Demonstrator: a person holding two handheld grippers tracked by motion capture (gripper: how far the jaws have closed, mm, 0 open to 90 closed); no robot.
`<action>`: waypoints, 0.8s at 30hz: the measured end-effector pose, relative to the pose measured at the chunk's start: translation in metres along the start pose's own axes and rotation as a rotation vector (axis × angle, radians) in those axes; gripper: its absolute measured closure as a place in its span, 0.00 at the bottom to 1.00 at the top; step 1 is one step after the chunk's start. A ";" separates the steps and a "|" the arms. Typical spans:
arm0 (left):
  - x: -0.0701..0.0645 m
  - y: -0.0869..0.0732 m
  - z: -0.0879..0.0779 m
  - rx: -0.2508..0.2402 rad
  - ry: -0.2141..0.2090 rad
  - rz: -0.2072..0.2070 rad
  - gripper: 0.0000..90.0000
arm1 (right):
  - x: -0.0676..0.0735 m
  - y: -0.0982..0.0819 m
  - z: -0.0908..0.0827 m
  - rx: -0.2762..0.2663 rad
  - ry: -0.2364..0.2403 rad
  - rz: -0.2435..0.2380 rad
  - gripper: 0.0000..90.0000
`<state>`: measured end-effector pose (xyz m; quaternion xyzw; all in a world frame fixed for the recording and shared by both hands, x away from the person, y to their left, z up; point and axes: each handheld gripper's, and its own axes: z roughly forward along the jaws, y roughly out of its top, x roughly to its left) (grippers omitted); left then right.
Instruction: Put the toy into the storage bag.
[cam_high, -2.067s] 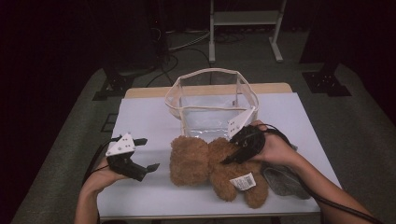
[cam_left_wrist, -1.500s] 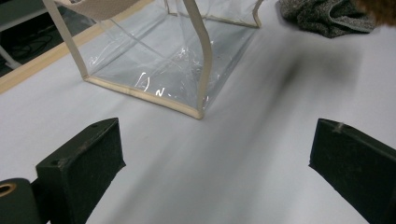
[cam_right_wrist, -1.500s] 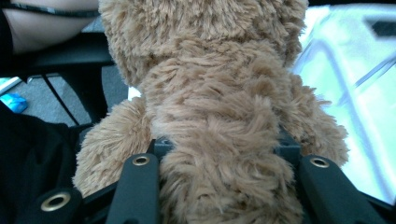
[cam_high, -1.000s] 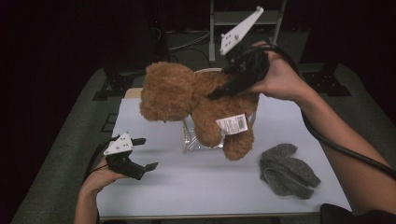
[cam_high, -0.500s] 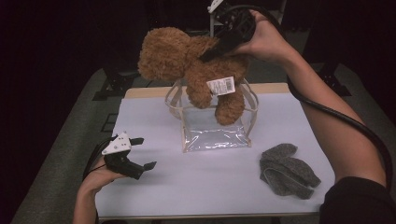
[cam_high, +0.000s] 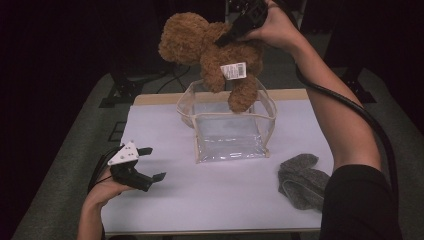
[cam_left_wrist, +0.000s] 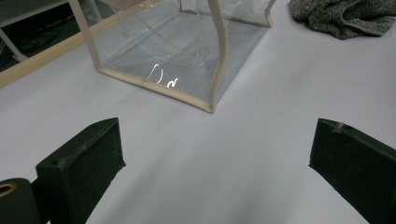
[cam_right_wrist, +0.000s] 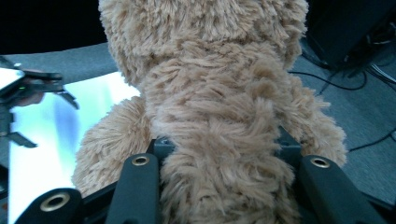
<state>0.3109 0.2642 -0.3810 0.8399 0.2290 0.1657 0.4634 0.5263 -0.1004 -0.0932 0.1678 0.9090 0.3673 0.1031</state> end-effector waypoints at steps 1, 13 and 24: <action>0.000 0.000 0.000 0.001 -0.001 -0.001 0.02 | -0.003 0.000 0.001 -0.002 -0.010 0.005 0.63; 0.000 -0.002 0.000 0.001 -0.002 -0.011 0.02 | 0.019 -0.006 0.017 0.014 -0.002 -0.039 0.63; -0.004 0.000 0.001 0.003 -0.010 -0.001 0.02 | 0.063 -0.016 0.018 0.020 0.079 -0.097 0.63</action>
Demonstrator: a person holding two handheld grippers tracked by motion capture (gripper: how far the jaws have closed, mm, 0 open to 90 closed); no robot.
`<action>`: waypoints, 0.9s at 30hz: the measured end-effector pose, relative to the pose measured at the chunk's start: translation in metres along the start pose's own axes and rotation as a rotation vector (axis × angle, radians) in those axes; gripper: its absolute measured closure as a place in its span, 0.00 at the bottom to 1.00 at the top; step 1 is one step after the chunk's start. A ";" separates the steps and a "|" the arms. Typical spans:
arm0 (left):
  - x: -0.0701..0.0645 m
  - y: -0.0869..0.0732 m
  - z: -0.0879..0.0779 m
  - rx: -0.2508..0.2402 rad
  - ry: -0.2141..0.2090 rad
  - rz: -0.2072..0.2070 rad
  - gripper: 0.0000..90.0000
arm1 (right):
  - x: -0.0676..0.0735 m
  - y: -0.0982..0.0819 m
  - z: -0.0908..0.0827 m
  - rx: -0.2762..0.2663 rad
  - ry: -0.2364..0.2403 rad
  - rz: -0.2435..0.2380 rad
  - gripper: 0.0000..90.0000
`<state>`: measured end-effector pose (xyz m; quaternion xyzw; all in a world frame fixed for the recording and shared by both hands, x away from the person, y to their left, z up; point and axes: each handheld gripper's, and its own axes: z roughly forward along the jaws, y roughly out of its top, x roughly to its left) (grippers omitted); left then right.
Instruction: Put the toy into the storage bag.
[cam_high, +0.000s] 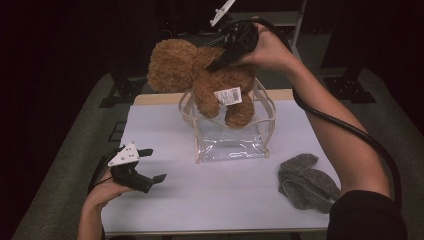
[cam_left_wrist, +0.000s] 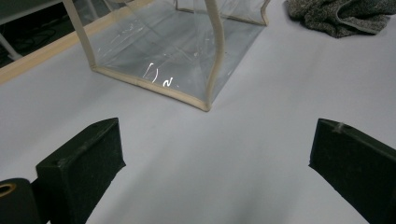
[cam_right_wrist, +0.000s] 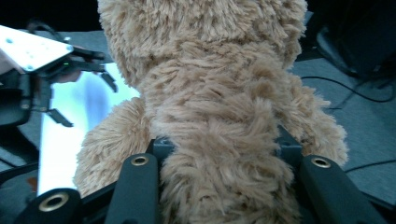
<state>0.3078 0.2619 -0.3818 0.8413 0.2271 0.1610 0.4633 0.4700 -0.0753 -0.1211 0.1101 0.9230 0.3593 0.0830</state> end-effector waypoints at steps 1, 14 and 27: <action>0.000 0.000 0.000 0.003 -0.001 0.002 0.02 | 0.001 -0.002 0.001 0.000 0.004 0.006 0.63; -0.001 0.001 0.001 0.003 -0.004 0.006 0.02 | -0.042 -0.048 0.025 0.023 0.001 0.136 0.62; -0.002 -0.001 0.003 0.014 -0.007 0.002 0.02 | -0.039 -0.084 0.035 0.061 0.020 0.142 0.62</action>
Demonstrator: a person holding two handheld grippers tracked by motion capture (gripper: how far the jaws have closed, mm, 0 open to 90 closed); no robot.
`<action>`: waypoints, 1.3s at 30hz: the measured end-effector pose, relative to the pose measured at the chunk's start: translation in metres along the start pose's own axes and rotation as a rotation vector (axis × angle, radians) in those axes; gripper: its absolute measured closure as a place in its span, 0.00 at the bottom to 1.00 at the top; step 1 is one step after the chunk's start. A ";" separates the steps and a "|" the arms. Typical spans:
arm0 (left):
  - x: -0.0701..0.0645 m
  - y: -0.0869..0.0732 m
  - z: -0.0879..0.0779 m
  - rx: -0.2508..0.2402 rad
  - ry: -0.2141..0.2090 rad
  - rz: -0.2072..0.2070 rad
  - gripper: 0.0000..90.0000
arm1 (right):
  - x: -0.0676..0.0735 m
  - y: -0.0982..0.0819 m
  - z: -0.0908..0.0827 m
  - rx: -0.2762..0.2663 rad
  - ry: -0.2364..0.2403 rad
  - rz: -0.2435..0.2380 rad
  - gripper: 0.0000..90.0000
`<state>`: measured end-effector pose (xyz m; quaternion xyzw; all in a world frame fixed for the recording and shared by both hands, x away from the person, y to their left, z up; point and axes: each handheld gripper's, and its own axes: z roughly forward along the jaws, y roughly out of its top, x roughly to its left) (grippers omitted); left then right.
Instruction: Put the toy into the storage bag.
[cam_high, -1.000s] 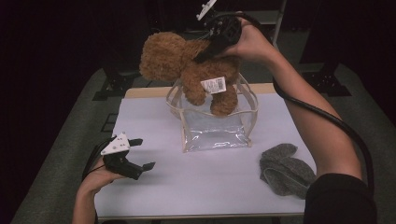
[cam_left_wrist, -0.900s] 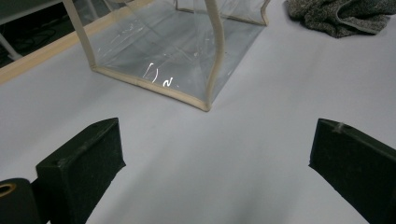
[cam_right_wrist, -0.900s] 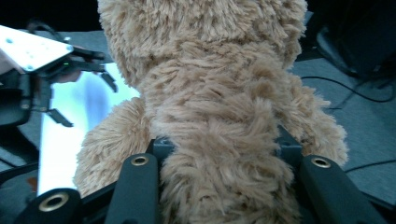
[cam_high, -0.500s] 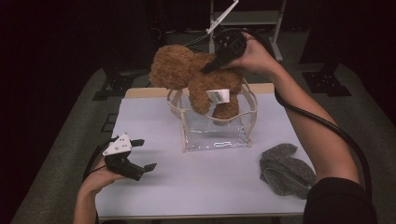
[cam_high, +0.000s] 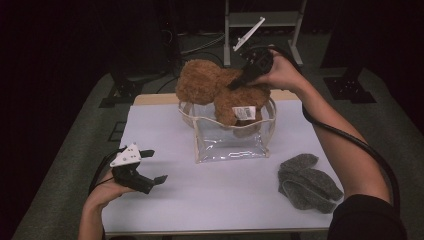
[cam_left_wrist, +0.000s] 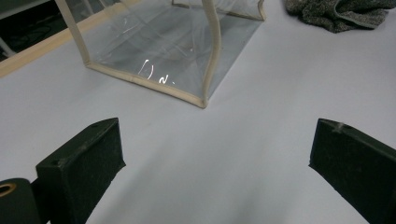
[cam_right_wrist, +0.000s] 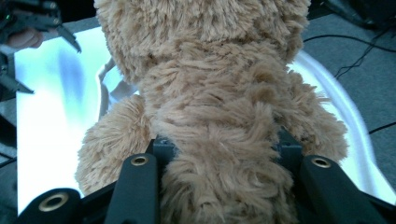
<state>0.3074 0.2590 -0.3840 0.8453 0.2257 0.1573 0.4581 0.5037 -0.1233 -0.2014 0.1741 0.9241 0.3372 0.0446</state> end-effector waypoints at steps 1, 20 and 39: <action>0.000 0.000 0.000 0.000 -0.001 0.003 0.02 | 0.001 -0.003 0.002 0.001 0.008 0.002 0.62; -0.001 -0.001 0.001 0.009 -0.014 -0.002 0.02 | -0.005 -0.050 0.058 0.171 0.027 0.053 0.63; -0.002 -0.001 0.001 0.010 -0.017 -0.001 0.02 | 0.006 -0.024 0.057 0.068 -0.005 -0.009 0.37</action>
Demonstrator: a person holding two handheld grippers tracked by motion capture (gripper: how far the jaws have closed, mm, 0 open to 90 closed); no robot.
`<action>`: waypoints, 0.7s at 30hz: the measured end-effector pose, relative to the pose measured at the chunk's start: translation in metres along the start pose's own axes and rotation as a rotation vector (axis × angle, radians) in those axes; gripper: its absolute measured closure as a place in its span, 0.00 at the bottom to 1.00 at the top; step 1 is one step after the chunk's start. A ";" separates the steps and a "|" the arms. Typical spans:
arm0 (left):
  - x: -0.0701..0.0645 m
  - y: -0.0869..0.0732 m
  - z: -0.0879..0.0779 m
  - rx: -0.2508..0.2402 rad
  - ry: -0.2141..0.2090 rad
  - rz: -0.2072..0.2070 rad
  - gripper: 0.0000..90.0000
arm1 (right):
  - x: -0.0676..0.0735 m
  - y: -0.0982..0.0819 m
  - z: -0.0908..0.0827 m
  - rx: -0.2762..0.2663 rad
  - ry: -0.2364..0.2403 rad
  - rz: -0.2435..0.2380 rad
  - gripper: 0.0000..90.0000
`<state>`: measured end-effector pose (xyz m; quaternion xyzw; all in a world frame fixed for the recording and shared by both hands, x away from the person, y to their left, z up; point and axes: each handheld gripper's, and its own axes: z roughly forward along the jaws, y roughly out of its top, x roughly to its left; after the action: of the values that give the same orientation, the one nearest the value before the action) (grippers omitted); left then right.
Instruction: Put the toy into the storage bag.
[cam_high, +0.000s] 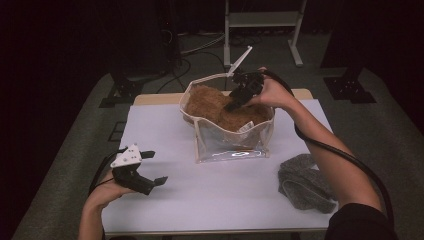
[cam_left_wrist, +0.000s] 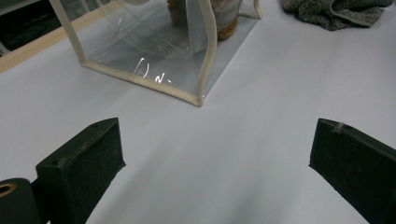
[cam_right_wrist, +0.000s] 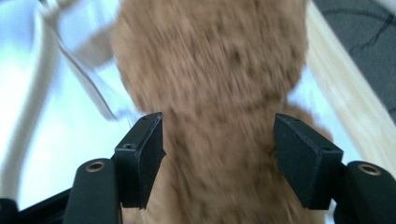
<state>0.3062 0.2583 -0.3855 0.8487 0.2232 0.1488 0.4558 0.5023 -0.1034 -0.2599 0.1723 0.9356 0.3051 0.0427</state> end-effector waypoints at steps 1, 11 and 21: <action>0.000 0.000 0.000 0.001 0.000 0.001 0.02 | 0.001 0.003 0.000 -0.008 0.004 -0.004 0.37; 0.001 0.001 -0.004 -0.016 0.004 0.005 0.02 | 0.015 0.045 0.018 -0.105 0.029 -0.058 0.35; 0.001 0.000 -0.005 -0.018 0.001 0.000 0.02 | 0.011 0.047 0.035 -0.080 -0.001 -0.058 0.64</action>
<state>0.3052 0.2625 -0.3829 0.8444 0.2220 0.1512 0.4635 0.5121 -0.0450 -0.2602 0.1435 0.9272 0.3411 0.0588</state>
